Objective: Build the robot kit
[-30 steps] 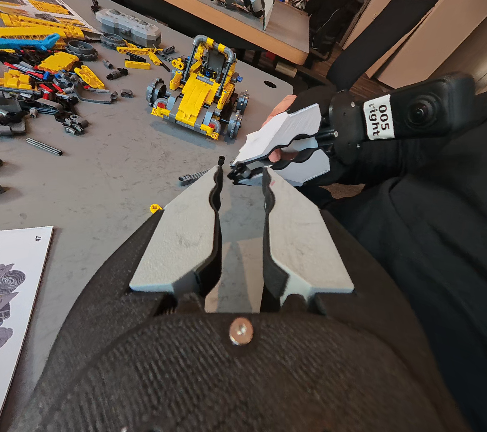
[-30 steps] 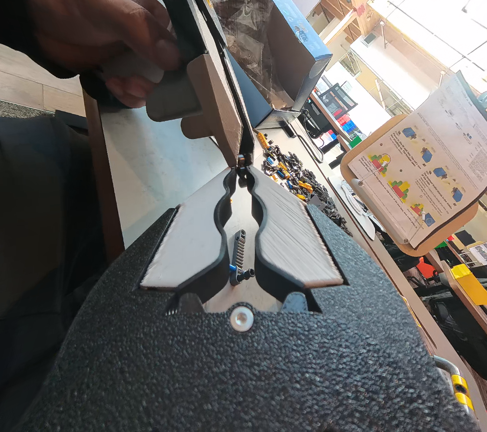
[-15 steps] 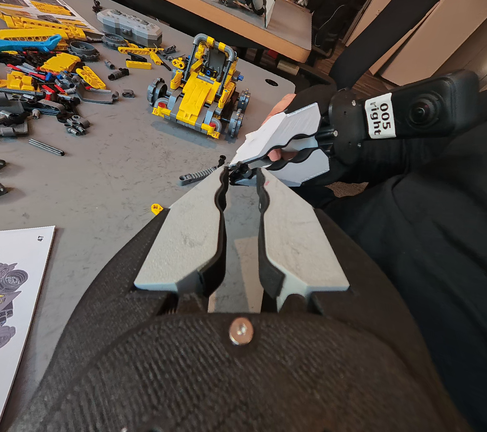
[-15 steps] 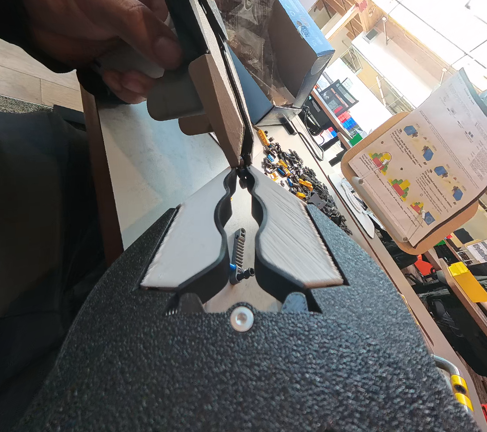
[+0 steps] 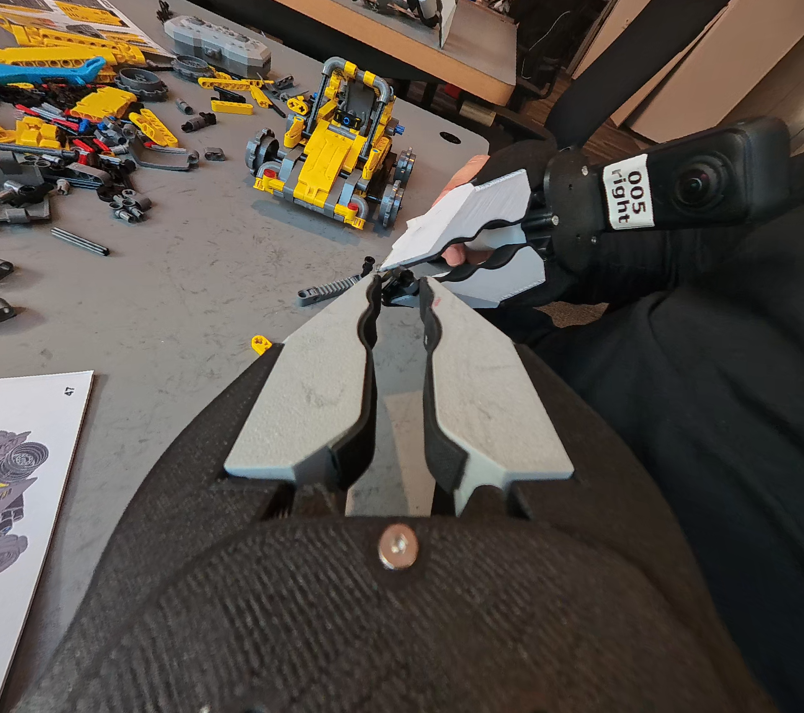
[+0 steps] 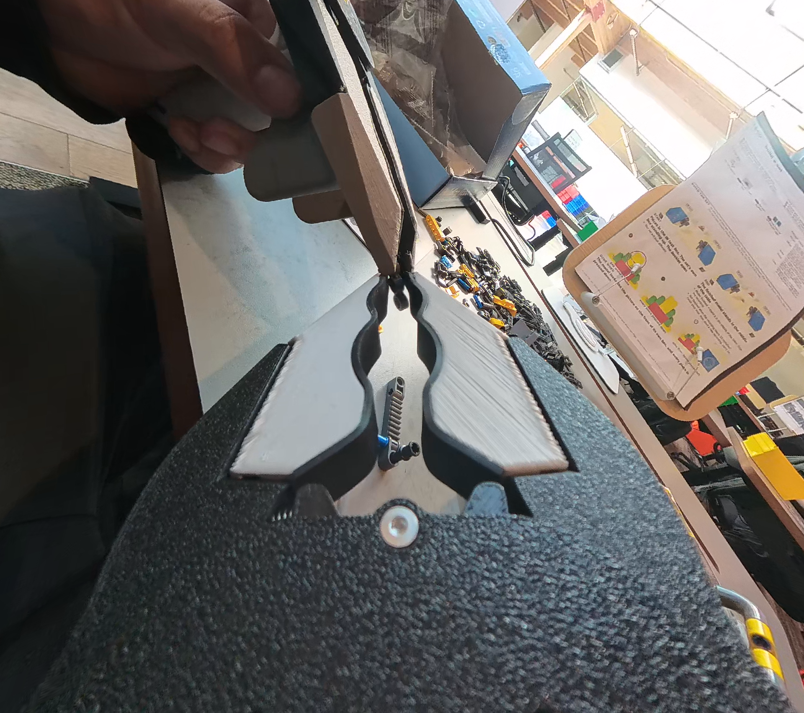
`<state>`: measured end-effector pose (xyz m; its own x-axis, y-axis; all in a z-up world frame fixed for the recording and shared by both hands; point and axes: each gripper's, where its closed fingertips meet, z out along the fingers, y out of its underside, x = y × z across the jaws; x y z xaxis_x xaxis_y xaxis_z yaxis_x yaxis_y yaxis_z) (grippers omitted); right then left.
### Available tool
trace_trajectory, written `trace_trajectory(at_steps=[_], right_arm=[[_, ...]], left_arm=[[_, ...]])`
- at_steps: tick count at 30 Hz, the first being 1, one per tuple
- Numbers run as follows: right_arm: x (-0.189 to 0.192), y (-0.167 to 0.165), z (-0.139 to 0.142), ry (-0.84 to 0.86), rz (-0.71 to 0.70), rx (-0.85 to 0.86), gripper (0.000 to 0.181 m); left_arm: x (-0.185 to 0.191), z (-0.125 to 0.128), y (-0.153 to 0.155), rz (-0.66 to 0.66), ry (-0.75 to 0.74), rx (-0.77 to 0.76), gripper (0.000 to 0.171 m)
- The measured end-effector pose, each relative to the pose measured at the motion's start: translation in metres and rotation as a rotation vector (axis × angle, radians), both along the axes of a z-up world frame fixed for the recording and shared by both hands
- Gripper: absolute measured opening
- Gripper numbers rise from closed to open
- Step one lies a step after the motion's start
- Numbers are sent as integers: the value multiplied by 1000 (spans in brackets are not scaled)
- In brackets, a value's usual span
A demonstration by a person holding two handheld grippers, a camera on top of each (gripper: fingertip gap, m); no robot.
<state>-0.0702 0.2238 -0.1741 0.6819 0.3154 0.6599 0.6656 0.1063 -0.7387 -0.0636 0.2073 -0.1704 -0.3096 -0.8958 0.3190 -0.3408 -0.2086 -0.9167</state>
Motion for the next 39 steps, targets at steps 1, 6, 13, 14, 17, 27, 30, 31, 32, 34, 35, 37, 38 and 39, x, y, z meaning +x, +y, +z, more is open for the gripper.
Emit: trace_trajectory(at_steps=[1,6,13,14,17,27,30,31,32,34,35,37,38,39], right_arm=[[0,0,0,3,0,-1,9],[0,0,1,7,2,-1,10],[0,-1,2,15,5,2,12],[0,-1,2,15,6,3,12],[0,-1,2,10,4,8,14],[1,0,1,10,0,1,20],[-1,0,-2,-21,-2,3,20],[-1,0,-2,-27,-3,5,19],[-2,0,-2,-29,0,6,18],[-3,-1,-3,-29,6,4,15],[-2,-1,-3,-27,4,3,15],[-2,-1,-2,-24,5,2,15],[-2,-2,-2,-22,6,8,15],[-2,-2,-1,-22,7,10,15]], left_arm=[[0,0,0,-1,0,-1,15],[0,0,0,-2,-1,-1,15],[-1,1,0,-5,-3,-10,15],[-1,1,0,-3,-3,-11,15],[-1,1,1,3,-7,-11,15],[-4,-3,16,88,28,-33,15],[-2,-6,8,67,54,-66,15],[-2,-6,5,56,56,-59,15],[-1,-7,4,54,59,-43,15],[0,-7,3,59,54,-17,14],[1,-7,4,59,53,-15,14],[1,-6,3,56,51,-28,14],[0,-6,3,55,47,-34,14],[0,-6,3,58,45,-34,14]])
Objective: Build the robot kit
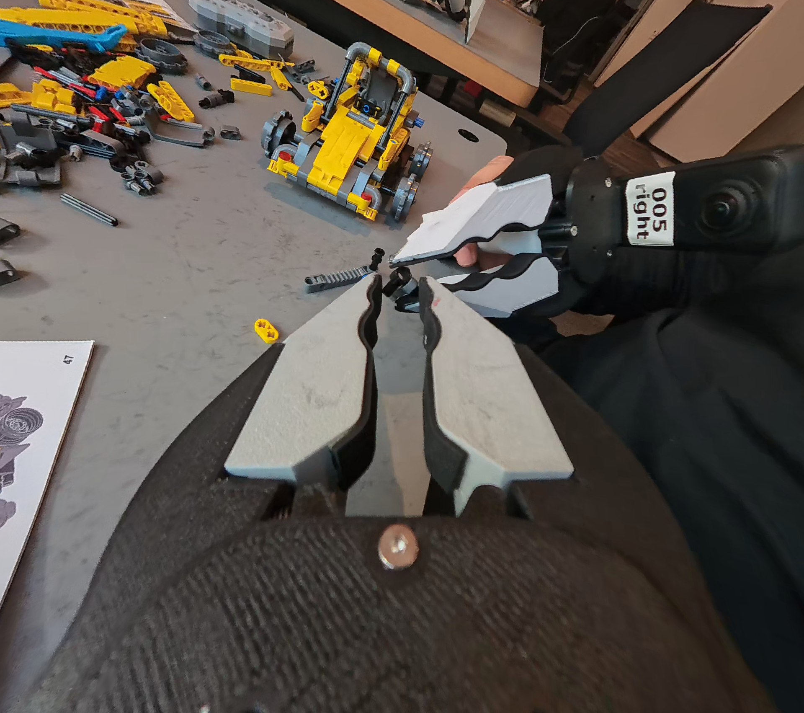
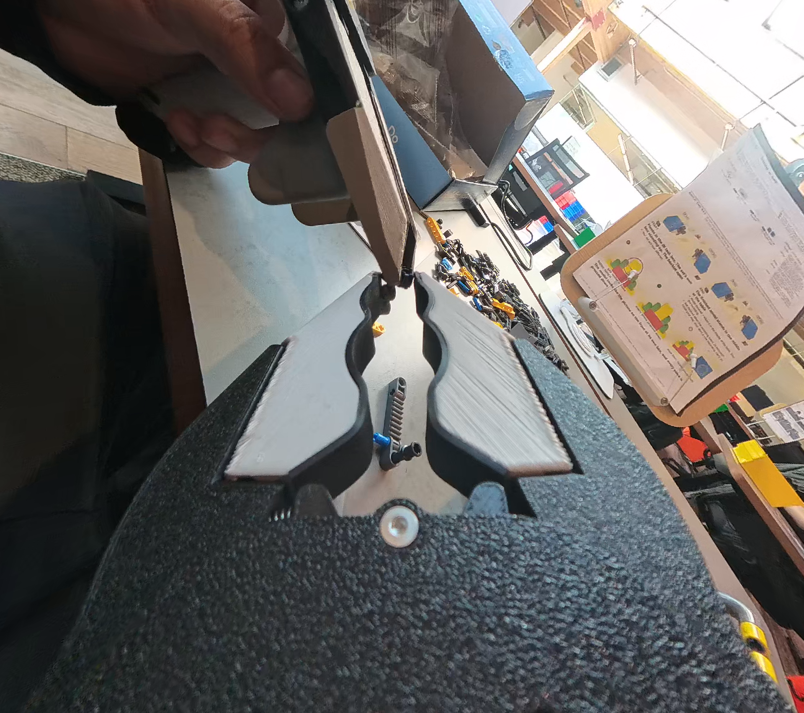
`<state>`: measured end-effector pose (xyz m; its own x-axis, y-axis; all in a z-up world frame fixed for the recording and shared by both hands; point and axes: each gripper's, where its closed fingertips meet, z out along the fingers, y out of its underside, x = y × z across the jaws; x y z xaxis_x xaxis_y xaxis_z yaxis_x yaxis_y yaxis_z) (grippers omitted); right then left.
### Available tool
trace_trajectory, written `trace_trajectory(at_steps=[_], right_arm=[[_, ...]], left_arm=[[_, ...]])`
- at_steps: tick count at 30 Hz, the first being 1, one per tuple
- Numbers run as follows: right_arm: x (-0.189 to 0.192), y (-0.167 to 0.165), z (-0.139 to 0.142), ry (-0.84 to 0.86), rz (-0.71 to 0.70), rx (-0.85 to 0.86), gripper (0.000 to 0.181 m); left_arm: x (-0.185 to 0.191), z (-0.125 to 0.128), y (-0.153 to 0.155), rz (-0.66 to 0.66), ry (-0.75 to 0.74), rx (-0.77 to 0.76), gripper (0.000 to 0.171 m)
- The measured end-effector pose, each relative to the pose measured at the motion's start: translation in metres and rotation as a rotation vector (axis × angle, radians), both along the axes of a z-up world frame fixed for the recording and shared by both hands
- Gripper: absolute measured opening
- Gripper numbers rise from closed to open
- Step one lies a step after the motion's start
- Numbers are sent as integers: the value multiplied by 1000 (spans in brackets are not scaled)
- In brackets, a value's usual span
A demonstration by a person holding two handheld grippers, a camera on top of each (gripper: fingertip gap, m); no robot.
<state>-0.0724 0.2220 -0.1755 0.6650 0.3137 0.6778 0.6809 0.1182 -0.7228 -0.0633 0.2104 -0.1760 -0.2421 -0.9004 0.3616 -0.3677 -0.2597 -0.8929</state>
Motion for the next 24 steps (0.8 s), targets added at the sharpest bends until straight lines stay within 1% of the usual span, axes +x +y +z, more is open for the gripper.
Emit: trace_trajectory(at_steps=[3,5,7,10,13,15,18,19,24], right_arm=[[2,1,0,-7,-15,6,15],[3,2,0,-14,-25,15,15],[4,3,1,-21,-40,22,16],[6,4,0,-28,-55,24,19],[4,3,4,-19,-53,43,22],[5,3,5,-8,-56,44,22],[10,4,7,10,-77,50,13],[11,4,8,16,-75,52,13],[11,3,8,20,-77,50,11]], left_arm=[[1,0,4,32,-2,9,14],[3,-2,11,83,20,-29,14],[6,-4,16,136,42,-123,14],[9,-1,12,166,24,-273,14],[14,2,8,195,-11,-364,13],[15,3,6,201,-27,-414,13],[16,4,3,185,-39,-480,13],[16,5,3,184,-44,-498,13],[17,4,3,189,-55,-498,13]])
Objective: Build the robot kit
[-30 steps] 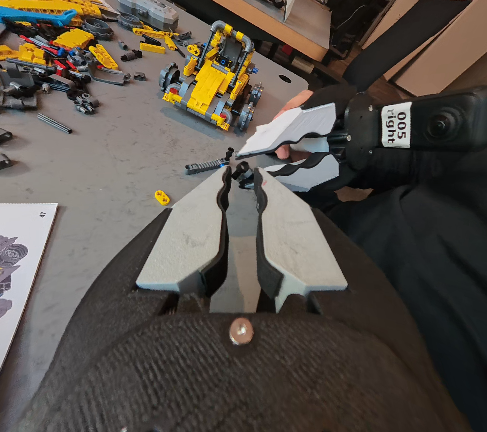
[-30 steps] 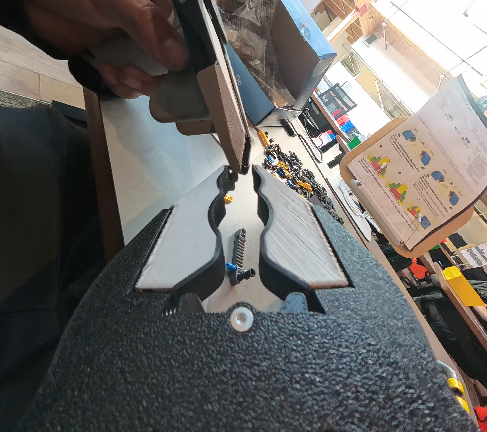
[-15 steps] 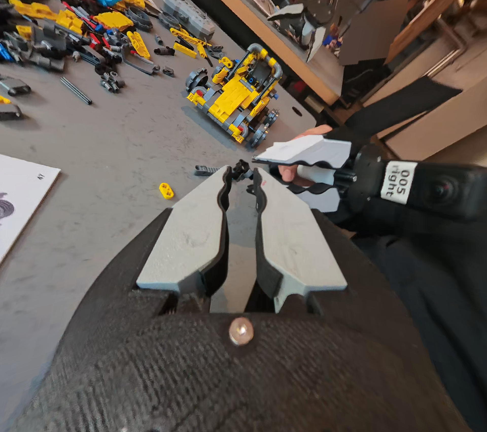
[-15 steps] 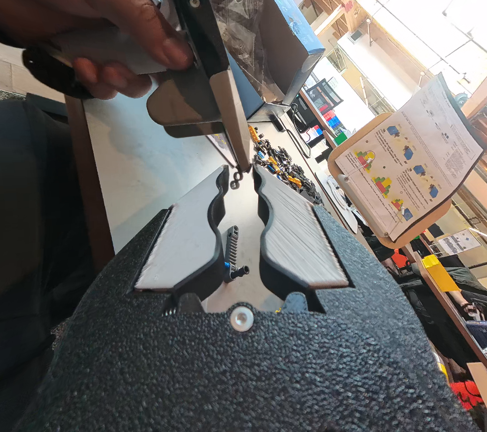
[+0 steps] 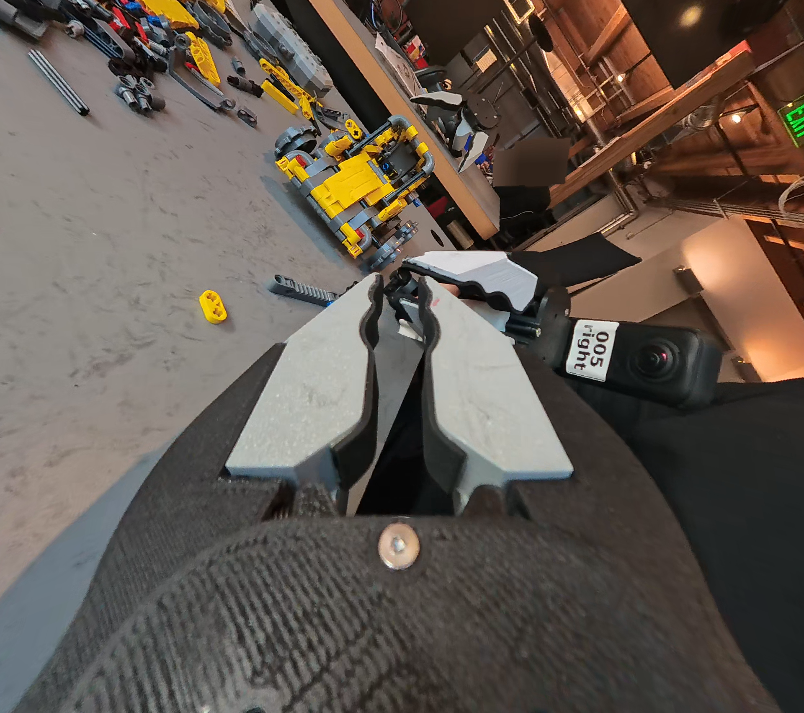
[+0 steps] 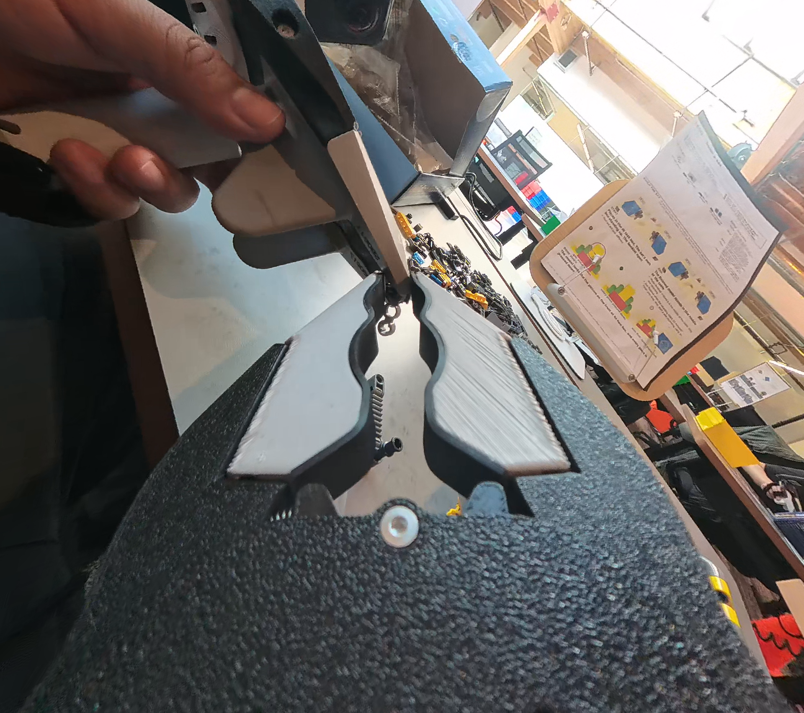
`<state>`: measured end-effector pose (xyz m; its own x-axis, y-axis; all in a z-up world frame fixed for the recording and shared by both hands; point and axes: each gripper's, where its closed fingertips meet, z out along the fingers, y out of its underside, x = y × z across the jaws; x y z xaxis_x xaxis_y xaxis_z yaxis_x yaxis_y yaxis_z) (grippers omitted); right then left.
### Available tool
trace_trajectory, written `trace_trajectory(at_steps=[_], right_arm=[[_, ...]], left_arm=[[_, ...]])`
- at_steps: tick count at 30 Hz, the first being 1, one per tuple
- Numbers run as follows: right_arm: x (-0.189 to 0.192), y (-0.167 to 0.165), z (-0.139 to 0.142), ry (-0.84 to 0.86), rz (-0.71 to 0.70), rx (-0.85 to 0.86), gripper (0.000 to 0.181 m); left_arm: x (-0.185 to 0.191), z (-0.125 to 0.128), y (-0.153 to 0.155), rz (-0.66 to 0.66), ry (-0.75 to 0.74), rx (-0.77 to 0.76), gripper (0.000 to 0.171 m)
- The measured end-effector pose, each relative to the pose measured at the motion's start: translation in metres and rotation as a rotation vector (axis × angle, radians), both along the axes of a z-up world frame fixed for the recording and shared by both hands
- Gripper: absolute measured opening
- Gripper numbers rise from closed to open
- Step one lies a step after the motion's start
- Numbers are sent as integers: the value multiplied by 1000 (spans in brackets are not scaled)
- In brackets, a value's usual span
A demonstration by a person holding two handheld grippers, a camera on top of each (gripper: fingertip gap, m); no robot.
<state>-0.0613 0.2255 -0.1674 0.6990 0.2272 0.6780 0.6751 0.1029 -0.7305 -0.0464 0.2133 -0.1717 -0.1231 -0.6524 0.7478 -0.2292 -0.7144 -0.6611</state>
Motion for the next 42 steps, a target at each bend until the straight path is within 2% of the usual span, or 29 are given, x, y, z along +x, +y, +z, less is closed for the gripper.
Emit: trace_trajectory(at_steps=[10,14,27,28,31,33,42], right_arm=[[0,1,-2,-22,-6,2,14],[-1,2,-4,-31,-9,-10,23],[5,6,-7,-38,-44,-22,16],[6,6,-5,-28,-46,-18,16],[7,6,-4,-2,-36,-25,17],[5,8,-10,-25,-33,-61,11],[4,9,-13,-41,-36,-71,13]], left_arm=[[0,-1,2,8,1,-3,13],[-3,4,8,29,-23,-11,12],[-3,-2,9,27,6,8,8],[-4,-2,9,30,10,24,2],[-6,-3,11,35,25,49,2],[-6,-7,13,44,47,49,2],[-8,-10,13,35,83,96,2]])
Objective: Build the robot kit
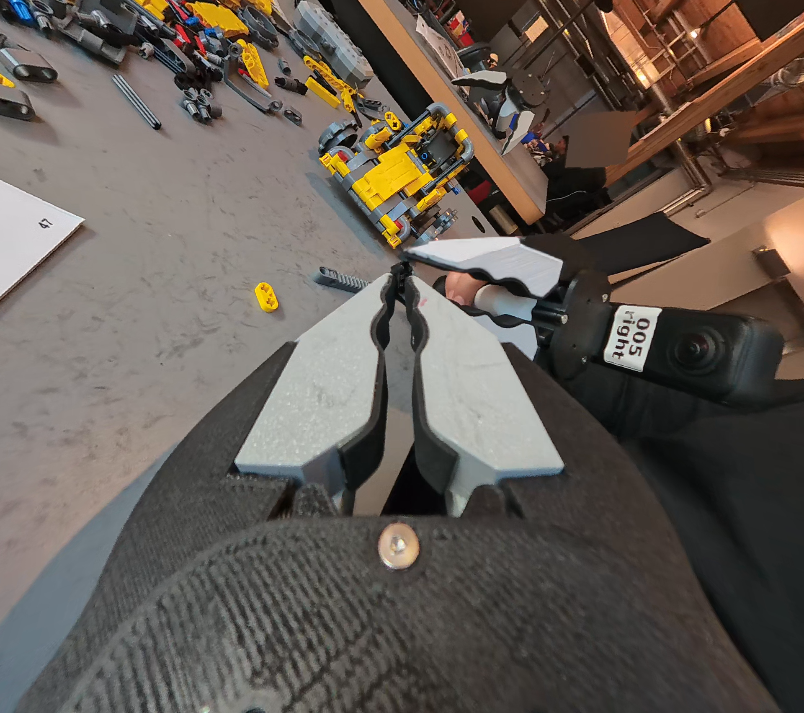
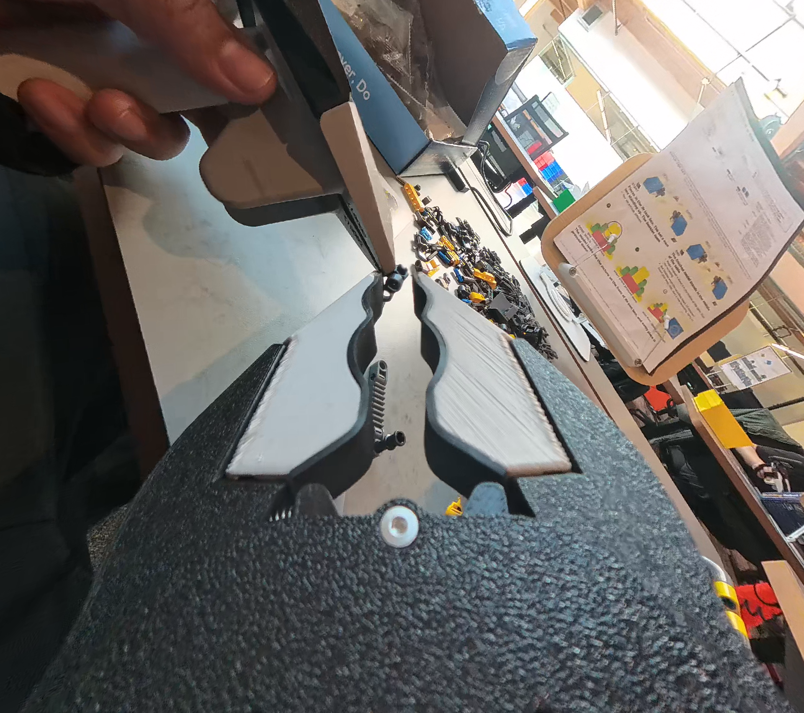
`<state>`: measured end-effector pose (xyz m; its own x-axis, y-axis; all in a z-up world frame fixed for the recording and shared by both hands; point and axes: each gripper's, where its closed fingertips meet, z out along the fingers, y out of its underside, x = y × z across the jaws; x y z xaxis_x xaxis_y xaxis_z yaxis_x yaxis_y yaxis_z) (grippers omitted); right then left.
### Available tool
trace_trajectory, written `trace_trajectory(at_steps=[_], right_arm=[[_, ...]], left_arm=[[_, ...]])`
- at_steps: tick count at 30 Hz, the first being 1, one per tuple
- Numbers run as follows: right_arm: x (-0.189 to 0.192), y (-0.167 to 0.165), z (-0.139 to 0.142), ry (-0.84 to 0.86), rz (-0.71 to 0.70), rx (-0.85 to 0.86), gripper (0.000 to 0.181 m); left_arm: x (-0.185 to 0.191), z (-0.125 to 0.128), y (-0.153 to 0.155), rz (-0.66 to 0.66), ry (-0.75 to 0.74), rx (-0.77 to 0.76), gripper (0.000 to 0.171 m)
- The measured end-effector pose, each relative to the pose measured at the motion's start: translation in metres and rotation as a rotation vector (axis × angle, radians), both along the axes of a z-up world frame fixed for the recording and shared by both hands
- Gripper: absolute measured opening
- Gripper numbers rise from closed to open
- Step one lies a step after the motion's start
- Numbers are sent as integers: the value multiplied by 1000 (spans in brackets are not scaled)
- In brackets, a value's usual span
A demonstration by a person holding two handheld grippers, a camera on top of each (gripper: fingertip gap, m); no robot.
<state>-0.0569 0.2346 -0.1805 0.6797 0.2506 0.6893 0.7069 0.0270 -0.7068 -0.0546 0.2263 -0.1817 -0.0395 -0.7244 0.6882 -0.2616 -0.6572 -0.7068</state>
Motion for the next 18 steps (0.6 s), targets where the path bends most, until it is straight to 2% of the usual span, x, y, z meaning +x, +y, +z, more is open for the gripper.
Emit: trace_trajectory(at_steps=[6,9,14,18], right_arm=[[-1,-2,1,-10,7,17,10],[1,-2,3,7,3,17,10],[0,-4,6,45,22,7,10],[8,-3,10,130,2,-29,10]], left_arm=[[-4,1,0,-32,8,29,2],[-11,1,15,-6,38,118,0],[-27,-15,41,-42,198,300,13],[-25,-26,39,-113,248,299,27]])
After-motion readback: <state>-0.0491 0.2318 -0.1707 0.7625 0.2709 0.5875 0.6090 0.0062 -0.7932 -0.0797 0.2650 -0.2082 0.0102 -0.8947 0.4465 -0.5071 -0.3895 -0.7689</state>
